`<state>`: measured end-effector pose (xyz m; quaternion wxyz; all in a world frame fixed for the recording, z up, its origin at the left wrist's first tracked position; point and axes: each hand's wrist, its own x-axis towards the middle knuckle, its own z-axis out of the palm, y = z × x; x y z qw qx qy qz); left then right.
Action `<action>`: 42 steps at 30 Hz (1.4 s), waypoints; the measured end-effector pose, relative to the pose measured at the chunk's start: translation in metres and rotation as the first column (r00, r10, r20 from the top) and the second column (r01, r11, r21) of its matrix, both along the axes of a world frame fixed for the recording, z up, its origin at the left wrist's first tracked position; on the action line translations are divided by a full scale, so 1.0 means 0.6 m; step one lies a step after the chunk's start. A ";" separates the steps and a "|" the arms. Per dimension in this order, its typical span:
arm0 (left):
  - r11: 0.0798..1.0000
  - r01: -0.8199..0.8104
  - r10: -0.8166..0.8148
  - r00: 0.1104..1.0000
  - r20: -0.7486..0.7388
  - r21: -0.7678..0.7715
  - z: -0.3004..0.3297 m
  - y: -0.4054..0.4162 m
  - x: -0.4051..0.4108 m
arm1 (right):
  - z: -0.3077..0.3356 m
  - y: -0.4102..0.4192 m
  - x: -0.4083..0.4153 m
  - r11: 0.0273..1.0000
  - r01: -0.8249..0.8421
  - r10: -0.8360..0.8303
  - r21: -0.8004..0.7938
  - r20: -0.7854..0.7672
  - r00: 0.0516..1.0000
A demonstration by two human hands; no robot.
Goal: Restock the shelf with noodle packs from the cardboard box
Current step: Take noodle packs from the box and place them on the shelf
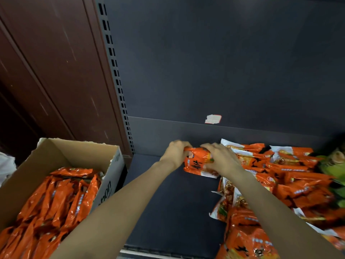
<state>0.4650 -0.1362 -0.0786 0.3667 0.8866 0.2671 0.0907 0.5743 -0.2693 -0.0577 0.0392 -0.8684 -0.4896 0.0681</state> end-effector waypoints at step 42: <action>0.928 -0.285 0.256 0.956 0.146 0.241 0.047 0.029 -0.198 | 0.007 0.075 -0.144 0.905 -0.043 0.138 0.422 -0.199 0.970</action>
